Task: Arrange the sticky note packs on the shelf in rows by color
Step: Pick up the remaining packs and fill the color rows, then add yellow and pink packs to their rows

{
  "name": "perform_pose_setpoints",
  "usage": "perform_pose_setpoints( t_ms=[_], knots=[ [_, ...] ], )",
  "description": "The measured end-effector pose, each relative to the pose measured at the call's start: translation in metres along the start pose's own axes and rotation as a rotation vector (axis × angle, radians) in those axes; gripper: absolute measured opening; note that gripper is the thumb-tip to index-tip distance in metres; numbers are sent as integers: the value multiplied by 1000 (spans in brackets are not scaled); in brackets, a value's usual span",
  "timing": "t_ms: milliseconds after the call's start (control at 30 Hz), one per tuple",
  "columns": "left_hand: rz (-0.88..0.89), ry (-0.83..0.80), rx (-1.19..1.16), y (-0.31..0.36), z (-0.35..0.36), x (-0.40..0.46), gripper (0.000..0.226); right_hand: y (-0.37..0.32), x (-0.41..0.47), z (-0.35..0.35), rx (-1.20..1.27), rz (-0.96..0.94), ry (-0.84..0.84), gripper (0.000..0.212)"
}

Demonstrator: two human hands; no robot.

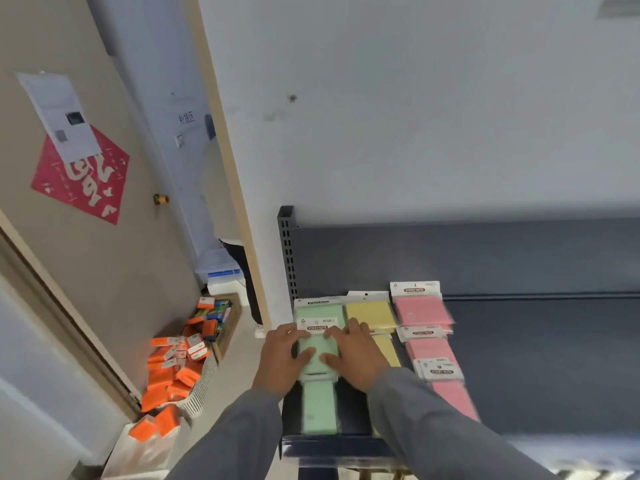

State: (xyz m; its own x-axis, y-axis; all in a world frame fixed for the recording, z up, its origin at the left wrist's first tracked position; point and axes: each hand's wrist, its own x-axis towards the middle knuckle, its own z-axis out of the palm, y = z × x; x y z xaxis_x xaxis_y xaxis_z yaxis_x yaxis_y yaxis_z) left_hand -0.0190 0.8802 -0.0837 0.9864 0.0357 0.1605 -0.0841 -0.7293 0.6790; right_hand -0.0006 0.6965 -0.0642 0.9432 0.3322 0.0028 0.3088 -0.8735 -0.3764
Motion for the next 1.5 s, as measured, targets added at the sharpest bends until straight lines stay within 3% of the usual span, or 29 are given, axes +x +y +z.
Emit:
perform_pose_setpoints(
  t_ms=[167, 367, 533, 733, 933, 1133, 1400, 1500],
  knots=[
    [129, 57, 213, 5, -5, 9, 33, -2, -6, -8, -85, 23, 110, 56],
    [396, 46, 444, 89, 32, 32, 50, 43, -33, -48, -246, 127, 311, 63],
    [561, -10, 526, 188, 113, 33, 53, 145, -97, -101, -297, 327, 350, 66],
    [636, -126, 450, 333, 244, 10, 51, 307, -213, -162, -334, 607, 341, 67],
    [732, -198, 472, 456, 351, -4, 50, 436, -294, -207, -277, 753, 336, 64],
    [692, -332, 533, 508, 431, 4, 53, 526, -306, -226, -214, 767, 304, 66],
    [653, -423, 472, 566, 532, 80, 63, 621, -241, -263, -211, 618, 264, 62],
    [655, -462, 466, 569, 562, 100, 67, 659, -210, -276, -182, 551, 176, 70]
  ],
)
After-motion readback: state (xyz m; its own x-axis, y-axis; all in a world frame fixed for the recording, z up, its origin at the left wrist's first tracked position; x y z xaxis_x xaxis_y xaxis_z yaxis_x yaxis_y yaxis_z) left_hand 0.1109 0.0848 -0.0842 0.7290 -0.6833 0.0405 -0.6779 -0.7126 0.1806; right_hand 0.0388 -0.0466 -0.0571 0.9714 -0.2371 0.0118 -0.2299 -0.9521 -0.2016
